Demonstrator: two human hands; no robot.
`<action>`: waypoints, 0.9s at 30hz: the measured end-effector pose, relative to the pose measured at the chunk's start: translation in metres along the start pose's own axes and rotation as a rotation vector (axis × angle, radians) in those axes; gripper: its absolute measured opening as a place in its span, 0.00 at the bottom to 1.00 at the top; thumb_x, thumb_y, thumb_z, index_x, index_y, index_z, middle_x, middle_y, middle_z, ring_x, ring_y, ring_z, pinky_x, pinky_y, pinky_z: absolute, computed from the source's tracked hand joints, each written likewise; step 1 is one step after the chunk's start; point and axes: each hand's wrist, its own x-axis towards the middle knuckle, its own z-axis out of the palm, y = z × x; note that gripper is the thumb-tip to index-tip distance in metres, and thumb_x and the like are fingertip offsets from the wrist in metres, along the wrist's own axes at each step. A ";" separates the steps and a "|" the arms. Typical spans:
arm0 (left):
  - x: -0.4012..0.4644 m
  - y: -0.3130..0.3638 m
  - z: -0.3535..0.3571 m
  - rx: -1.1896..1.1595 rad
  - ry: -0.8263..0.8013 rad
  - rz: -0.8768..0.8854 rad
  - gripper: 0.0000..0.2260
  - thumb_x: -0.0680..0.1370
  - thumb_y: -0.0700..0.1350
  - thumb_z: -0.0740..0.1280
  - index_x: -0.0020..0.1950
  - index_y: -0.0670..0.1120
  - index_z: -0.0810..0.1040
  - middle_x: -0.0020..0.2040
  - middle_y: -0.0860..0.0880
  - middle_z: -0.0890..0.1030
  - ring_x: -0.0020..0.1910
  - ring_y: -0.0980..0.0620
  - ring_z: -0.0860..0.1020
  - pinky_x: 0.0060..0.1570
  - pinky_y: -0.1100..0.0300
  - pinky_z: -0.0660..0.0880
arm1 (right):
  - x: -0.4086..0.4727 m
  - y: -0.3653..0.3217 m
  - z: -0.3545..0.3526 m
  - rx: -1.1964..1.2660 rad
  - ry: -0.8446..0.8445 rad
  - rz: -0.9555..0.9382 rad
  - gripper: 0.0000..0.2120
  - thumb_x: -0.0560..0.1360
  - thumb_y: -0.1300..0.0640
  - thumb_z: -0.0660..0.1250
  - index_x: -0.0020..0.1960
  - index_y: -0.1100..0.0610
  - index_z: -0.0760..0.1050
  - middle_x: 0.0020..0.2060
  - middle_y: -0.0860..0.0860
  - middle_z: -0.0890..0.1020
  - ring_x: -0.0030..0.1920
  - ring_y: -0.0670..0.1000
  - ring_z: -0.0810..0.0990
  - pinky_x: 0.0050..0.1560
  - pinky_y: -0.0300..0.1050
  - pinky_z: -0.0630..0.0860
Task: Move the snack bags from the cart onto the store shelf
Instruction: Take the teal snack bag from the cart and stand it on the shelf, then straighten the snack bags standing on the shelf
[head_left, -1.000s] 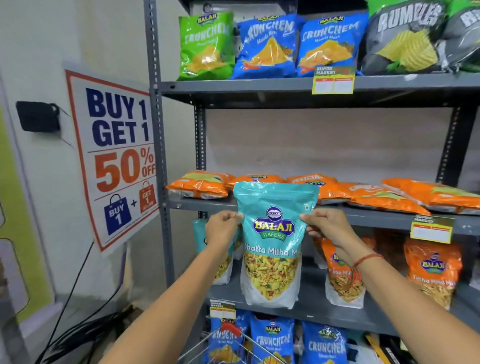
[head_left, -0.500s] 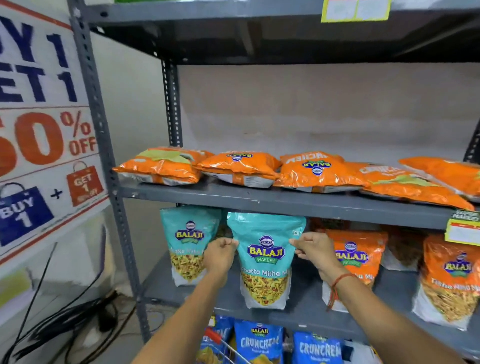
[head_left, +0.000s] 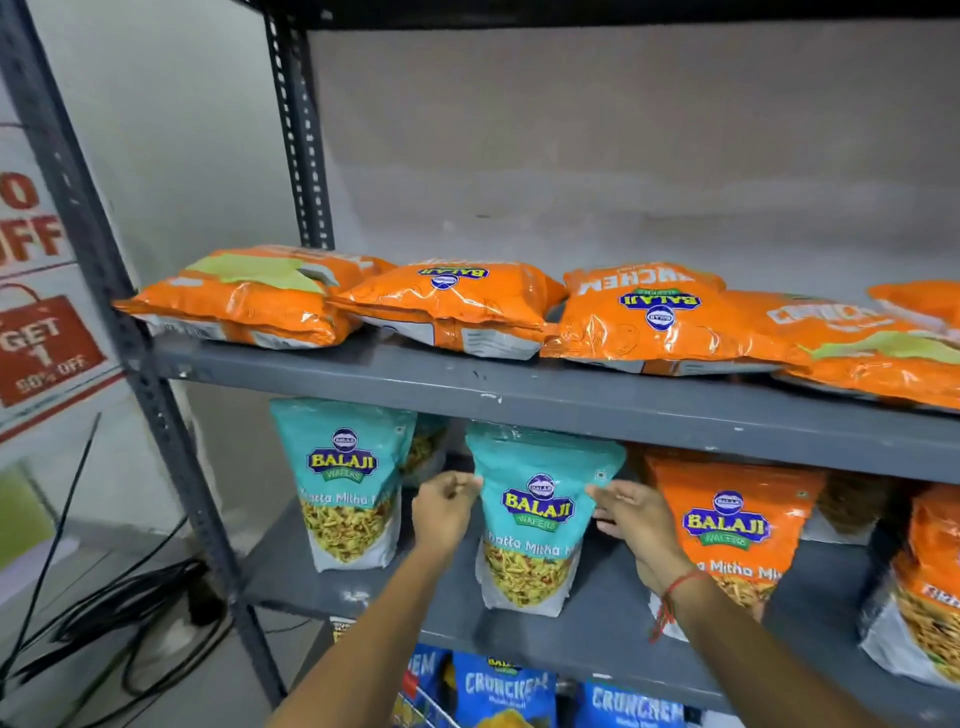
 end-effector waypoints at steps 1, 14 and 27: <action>0.001 -0.002 0.001 0.003 -0.027 0.009 0.03 0.73 0.47 0.71 0.39 0.50 0.82 0.42 0.47 0.86 0.45 0.48 0.83 0.47 0.56 0.77 | 0.000 0.003 0.000 0.021 -0.033 0.000 0.04 0.70 0.55 0.72 0.43 0.54 0.79 0.43 0.52 0.86 0.42 0.49 0.83 0.40 0.41 0.77; -0.035 -0.112 0.029 0.040 -0.261 -0.214 0.30 0.60 0.54 0.80 0.58 0.51 0.75 0.55 0.51 0.83 0.56 0.53 0.80 0.58 0.54 0.77 | -0.003 0.124 0.015 -0.131 -0.472 0.231 0.30 0.63 0.68 0.75 0.58 0.50 0.67 0.62 0.53 0.78 0.61 0.50 0.76 0.64 0.46 0.72; -0.046 -0.101 0.034 0.042 -0.068 -0.162 0.21 0.67 0.44 0.77 0.56 0.51 0.74 0.48 0.55 0.81 0.47 0.56 0.81 0.45 0.66 0.78 | -0.003 0.129 0.017 -0.065 -0.427 0.216 0.37 0.59 0.62 0.79 0.58 0.38 0.65 0.60 0.42 0.76 0.60 0.43 0.75 0.52 0.37 0.76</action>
